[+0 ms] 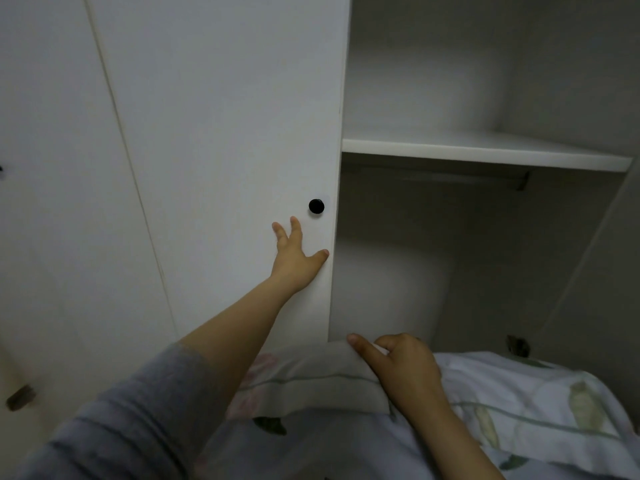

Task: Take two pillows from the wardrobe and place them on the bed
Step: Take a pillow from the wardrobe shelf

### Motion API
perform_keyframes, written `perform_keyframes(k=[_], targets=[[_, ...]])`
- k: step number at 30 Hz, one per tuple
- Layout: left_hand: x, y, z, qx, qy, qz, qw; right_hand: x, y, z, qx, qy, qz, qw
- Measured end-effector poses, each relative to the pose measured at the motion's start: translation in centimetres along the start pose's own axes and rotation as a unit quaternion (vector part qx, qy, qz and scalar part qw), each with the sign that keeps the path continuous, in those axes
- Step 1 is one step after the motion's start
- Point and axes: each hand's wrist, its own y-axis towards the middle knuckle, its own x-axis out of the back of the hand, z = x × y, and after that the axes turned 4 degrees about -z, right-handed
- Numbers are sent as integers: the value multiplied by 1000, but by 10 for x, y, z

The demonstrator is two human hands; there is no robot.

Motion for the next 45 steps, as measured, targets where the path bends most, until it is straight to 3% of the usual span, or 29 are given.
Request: perform_keyframes(k=[5,11,22,35,40,45], targets=[[28,-41,11,-3,-56,31,998,4,-17,6,-6,6,-29,1000],[47,-124,46,-38,-33,65,997,3,-37,22,-18,8,-76,997],[39,-164,113,-174,107,-23,979,-19,-95,53,-90,34,-129,987],[5,-193,66,-166,-87,30,982,22,-153,21,-176,34,-151,972],[-20,-209,42,-222,-47,47,973,52,-179,-5,-196,68,-174,963],[-55,-235,24,-281,-3,81,956,75,-225,-46,-257,118,-230,931]])
